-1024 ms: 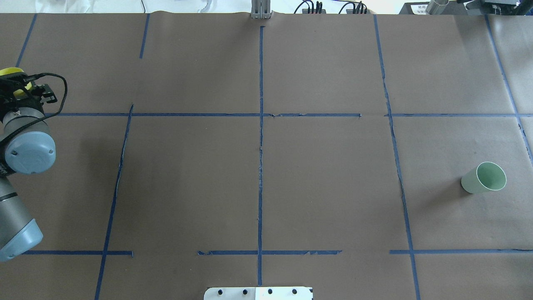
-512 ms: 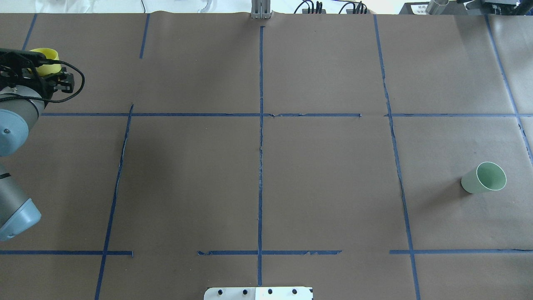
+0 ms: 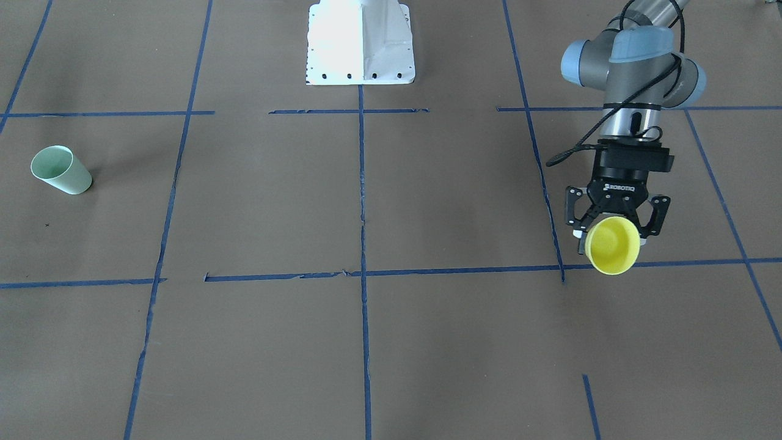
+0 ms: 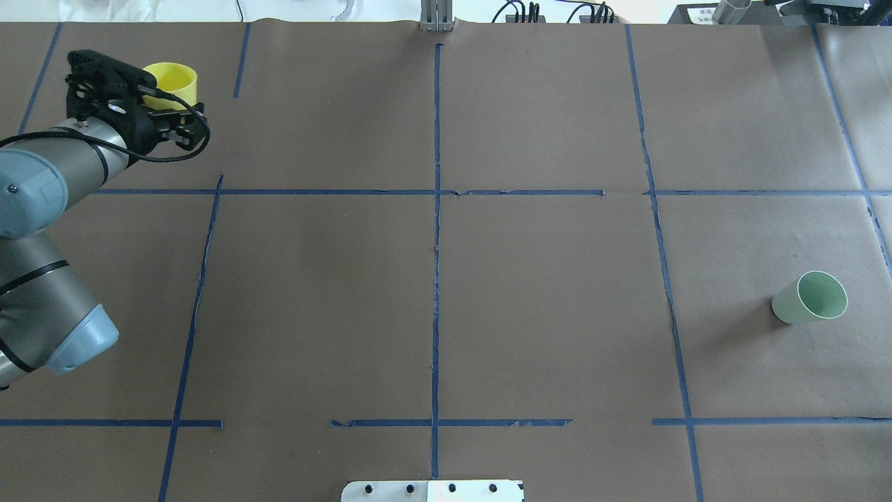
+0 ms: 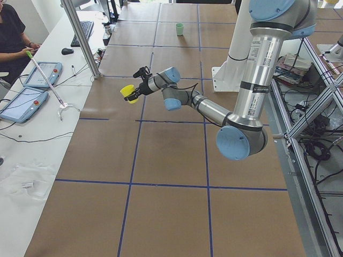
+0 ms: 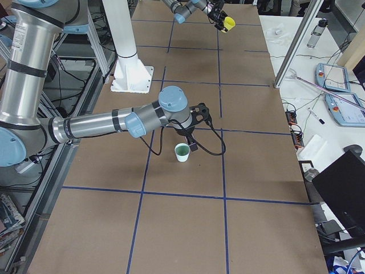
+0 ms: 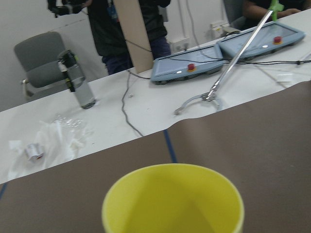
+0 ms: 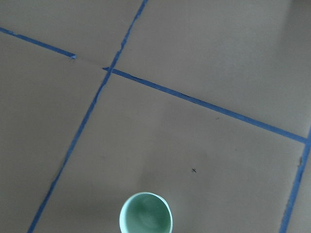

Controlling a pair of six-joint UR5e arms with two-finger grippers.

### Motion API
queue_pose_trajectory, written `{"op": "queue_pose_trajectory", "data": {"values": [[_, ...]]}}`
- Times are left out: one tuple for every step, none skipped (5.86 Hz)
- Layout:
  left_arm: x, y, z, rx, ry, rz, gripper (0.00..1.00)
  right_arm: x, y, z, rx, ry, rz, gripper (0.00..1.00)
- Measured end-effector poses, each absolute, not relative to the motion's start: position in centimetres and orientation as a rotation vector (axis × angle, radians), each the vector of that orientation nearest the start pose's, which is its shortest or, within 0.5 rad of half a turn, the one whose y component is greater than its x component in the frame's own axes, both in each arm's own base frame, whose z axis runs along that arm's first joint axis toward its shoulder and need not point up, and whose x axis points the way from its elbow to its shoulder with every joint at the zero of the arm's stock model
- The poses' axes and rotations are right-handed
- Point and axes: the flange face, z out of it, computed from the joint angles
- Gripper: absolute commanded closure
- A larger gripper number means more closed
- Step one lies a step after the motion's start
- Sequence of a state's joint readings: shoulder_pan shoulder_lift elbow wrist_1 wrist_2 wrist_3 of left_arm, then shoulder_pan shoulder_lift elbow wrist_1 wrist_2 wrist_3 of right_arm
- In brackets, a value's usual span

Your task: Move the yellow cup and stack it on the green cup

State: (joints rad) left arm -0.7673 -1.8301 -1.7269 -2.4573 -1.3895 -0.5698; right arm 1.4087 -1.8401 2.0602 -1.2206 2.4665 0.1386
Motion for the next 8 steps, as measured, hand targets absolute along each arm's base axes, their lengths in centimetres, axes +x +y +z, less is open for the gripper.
{"op": "queue_pose_trajectory", "data": {"values": [[33.3,-51.0,32.0,1.124,0.827,0.180,0.92,-3.8,-40.1,45.9,0.405,-0.996,-0.284,0.00],[34.7,-49.7,30.4,1.127,0.942,0.269,0.91,-7.1,-41.3,43.1,0.400,-1.044,-0.298,0.00],[36.5,-48.3,28.7,1.135,1.024,0.331,0.89,-10.3,-42.5,40.1,0.390,-1.087,-0.312,0.00],[38.4,-46.7,27.1,1.145,1.090,0.376,0.91,-13.7,-43.4,36.9,0.369,-1.132,-0.311,0.00],[40.3,-44.7,26.1,1.162,1.149,0.415,0.93,-18.0,-43.9,33.0,0.337,-1.178,-0.296,0.00],[42.0,-42.8,25.8,1.176,1.184,0.458,0.95,-22.6,-43.9,28.9,0.304,-1.223,-0.267,0.00],[43.4,-41.1,25.5,1.184,1.209,0.495,0.96,-26.4,-43.4,25.3,0.279,-1.259,-0.240,0.00],[44.2,-40.0,25.3,1.189,1.228,0.517,0.96,-29.5,-43.0,21.6,0.250,-1.277,-0.218,0.00]]}}
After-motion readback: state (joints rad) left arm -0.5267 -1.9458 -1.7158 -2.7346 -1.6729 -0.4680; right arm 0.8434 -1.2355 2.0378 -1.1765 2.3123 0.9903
